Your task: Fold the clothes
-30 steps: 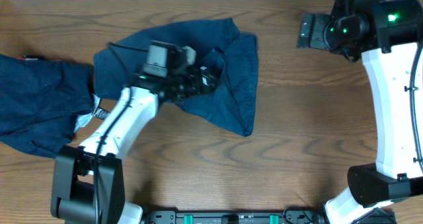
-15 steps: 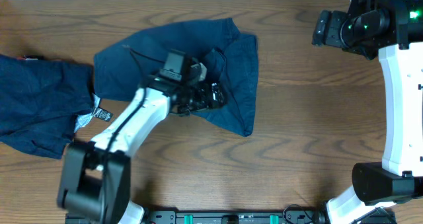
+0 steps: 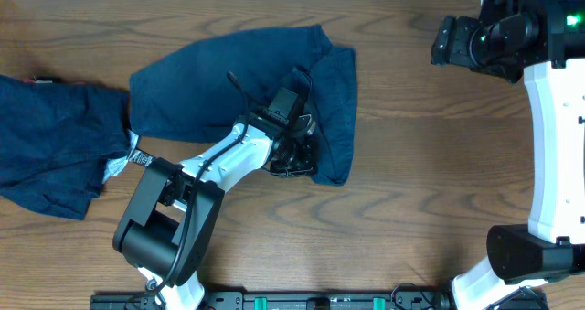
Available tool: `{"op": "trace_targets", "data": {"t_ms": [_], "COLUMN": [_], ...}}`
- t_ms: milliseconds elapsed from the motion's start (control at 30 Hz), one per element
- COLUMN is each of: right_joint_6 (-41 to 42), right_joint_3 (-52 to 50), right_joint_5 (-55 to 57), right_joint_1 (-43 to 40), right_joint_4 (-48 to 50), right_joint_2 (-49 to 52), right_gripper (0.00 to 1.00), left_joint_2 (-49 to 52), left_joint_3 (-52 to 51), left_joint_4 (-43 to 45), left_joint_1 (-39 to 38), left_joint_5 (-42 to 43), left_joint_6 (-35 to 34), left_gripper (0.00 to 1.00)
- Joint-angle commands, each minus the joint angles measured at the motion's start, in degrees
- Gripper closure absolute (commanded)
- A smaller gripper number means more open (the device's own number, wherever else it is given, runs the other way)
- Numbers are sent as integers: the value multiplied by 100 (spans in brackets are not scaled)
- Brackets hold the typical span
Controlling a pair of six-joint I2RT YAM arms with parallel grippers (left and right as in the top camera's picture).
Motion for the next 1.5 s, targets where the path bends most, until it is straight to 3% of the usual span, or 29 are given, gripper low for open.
{"op": "trace_targets", "data": {"t_ms": [0, 167, 267, 400, 567, 833, 1200, 1233, 1267, 1300, 1467], "right_joint_6": [-96, -157, -203, -317, -350, -348, -350, -350, -350, -354, -693], "right_joint_3": [96, 96, 96, 96, 96, 96, 96, 96, 96, 96, 2], "right_joint_5": [-39, -37, -37, -28, -35, -39, -337, -343, -348, -369, -1104], "right_joint_1": [-44, -44, -44, -50, -55, -52, -37, -37, -31, -17, 227], "right_joint_4": [-7, 0, 4, 70, 129, 166, 22, -9, -46, -105, -424], "right_joint_2": [68, 68, 68, 68, 68, 68, 68, 68, 68, 68, 70], "right_gripper": [15, 11, 11, 12, 11, 11, 13, 11, 7, 6, 1], "left_joint_2": [-17, -238, -518, -1067, -2188, -3615, -4273, -4301, -4325, -4347, -4354], "left_joint_3": [28, 28, 26, 26, 26, 22, -22, -22, -22, -22, -22], "left_joint_4": [0, -254, -852, -1805, -2597, -4037, -6122, -6170, -6183, -6164, -5781], "left_joint_1": [35, 35, -35, -372, -776, -831, -831, -831, -828, -828, -828], "left_joint_5": [-9, -74, -566, -1668, -3329, -3442, -3364, -3346, -3335, -3335, -3379], "left_joint_6": [-157, -184, -326, -374, -1137, -2208, -2970, -2970, -2968, -2970, -2968], "left_gripper": [94, 94, 94, 94, 94, 94, 93, 84, 53, 39, 20]}}
